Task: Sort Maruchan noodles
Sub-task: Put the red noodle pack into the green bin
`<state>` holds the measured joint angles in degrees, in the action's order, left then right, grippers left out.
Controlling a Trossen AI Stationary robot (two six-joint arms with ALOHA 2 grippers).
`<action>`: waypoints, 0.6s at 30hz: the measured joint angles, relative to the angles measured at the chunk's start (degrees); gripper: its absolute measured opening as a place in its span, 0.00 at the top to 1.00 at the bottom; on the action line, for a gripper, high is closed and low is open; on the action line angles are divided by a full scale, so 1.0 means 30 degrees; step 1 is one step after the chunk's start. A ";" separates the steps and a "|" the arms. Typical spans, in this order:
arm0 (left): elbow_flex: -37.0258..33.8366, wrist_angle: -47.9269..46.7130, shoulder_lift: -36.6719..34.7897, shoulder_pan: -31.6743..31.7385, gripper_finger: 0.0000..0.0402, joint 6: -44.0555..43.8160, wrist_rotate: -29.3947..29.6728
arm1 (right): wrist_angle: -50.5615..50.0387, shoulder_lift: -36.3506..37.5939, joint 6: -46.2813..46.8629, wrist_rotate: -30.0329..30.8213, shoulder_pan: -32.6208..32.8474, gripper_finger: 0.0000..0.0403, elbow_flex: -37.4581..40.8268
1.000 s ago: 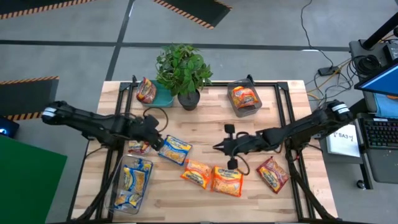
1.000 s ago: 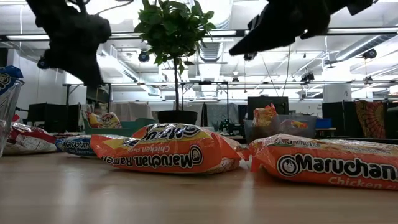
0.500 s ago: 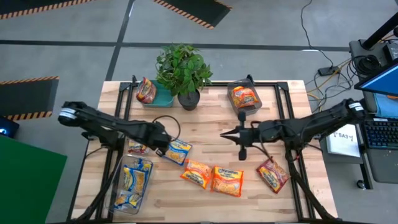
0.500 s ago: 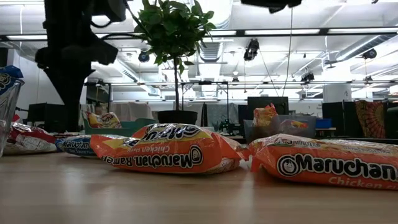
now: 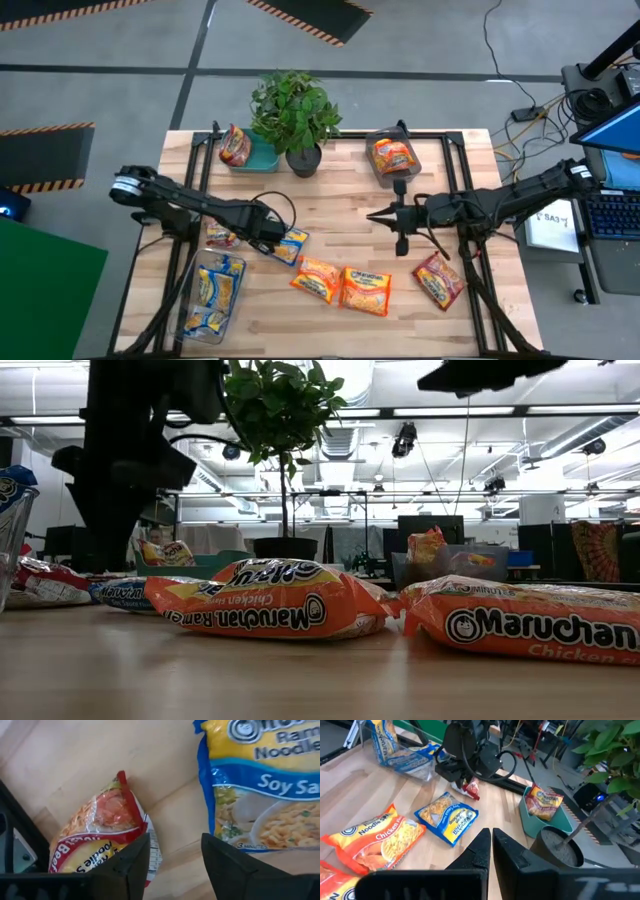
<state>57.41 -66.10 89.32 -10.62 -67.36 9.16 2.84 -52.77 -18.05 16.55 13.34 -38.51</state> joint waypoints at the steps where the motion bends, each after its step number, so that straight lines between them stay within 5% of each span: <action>1: -0.0007 -0.0027 0.0159 0.0004 0.60 -0.0191 -0.0097 | 0.0423 0.0063 -0.0170 0.0004 0.0000 0.98 0.0282; 18: -0.0044 -0.0969 0.3591 0.0040 0.60 -0.0587 0.1153 | 0.1718 0.1066 -0.0792 0.0004 -0.0005 0.98 0.0934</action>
<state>57.28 -69.00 100.10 -10.50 -69.12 12.62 7.99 -49.57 -20.43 16.56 13.33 -35.70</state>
